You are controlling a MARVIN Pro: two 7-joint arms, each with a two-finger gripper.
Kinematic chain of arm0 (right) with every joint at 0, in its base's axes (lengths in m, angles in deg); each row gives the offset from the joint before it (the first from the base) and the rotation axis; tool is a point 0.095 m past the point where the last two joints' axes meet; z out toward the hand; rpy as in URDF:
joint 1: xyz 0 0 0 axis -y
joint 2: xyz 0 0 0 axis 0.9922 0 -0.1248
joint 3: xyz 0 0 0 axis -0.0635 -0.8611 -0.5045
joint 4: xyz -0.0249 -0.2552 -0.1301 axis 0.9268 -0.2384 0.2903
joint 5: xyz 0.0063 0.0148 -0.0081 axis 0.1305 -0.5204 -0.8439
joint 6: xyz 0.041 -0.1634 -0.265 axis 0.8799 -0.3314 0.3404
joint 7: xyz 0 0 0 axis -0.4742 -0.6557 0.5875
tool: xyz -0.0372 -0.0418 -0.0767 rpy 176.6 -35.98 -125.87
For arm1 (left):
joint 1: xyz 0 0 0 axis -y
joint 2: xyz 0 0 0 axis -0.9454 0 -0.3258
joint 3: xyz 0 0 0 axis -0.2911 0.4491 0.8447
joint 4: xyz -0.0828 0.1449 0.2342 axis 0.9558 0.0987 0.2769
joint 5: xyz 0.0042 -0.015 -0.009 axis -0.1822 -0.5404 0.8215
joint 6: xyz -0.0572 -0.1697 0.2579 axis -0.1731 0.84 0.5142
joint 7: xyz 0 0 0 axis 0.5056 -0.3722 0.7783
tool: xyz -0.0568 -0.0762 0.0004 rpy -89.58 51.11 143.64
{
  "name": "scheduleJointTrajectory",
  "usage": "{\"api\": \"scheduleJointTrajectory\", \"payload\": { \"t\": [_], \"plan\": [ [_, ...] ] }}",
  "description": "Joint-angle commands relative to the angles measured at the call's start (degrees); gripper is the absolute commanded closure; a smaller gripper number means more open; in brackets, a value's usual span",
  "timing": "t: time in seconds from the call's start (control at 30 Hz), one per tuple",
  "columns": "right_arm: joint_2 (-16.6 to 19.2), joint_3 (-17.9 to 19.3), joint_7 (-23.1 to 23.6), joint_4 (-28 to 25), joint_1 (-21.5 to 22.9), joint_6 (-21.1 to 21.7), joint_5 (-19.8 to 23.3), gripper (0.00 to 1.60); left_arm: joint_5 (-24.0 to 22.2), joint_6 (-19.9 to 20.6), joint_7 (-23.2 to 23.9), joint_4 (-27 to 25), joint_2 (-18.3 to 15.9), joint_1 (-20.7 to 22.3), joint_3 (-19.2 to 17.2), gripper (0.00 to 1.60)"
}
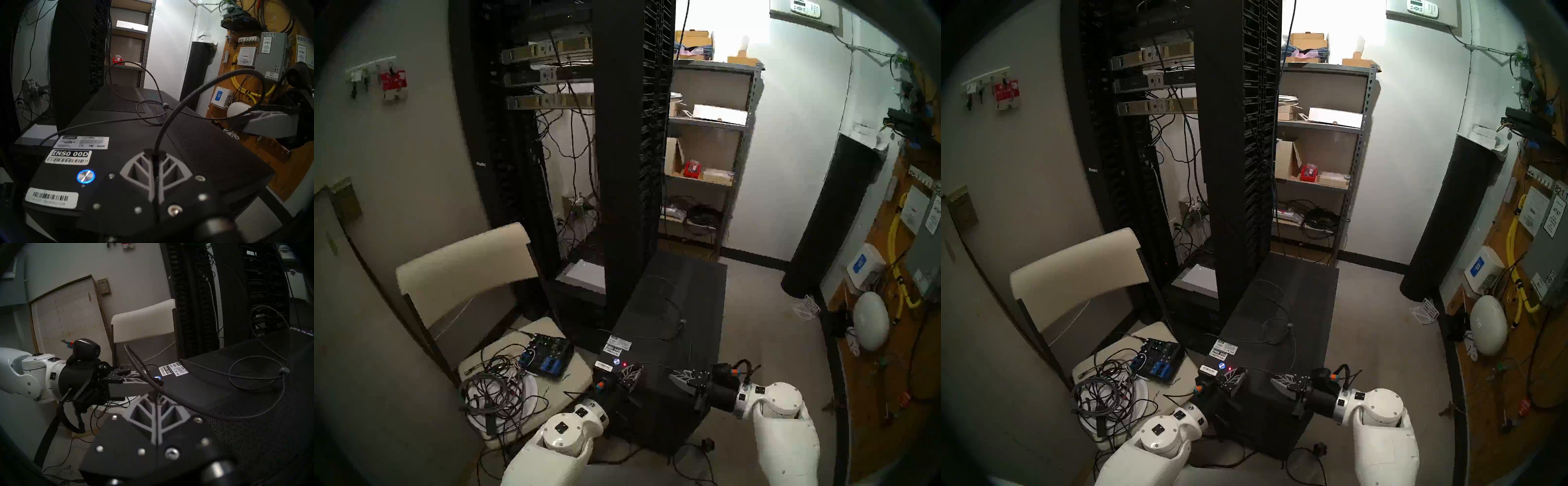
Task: Insert the cable into the workstation's USB slot
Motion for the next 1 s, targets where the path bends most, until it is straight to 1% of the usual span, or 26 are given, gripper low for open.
{"api": "scheduleJointTrajectory", "payload": {
  "t": [0.0,0.1,0.17,0.5,0.8,0.97],
  "plan": [
    [-0.36,0.08,0.00,-0.94,0.14,-0.07,0.39,1.60,0.88,-1.43,-0.96,0.97,0.24,0.78,-0.01,1.60],
    [-0.39,0.19,0.10,-1.00,0.09,-0.10,0.39,1.60,1.17,-2.19,-1.39,1.91,0.26,1.15,-0.11,1.60],
    [-0.43,0.29,0.19,-1.02,0.06,-0.16,0.38,1.60,1.31,-3.24,-1.52,3.67,0.34,1.93,-0.18,1.60],
    [-0.52,0.52,0.49,-1.07,0.07,-0.14,0.26,1.60,1.23,-4.21,-1.39,4.83,0.58,2.45,-0.25,1.60],
    [-0.61,0.71,0.78,-0.92,0.17,-0.11,0.18,1.60,1.02,-2.98,-1.13,2.02,0.30,1.40,-0.25,1.60],
    [-0.75,0.77,0.97,-0.79,0.25,-0.10,0.15,1.60,0.29,-1.71,-0.94,-3.03,-0.15,-0.89,-0.48,1.60]
  ]
}}
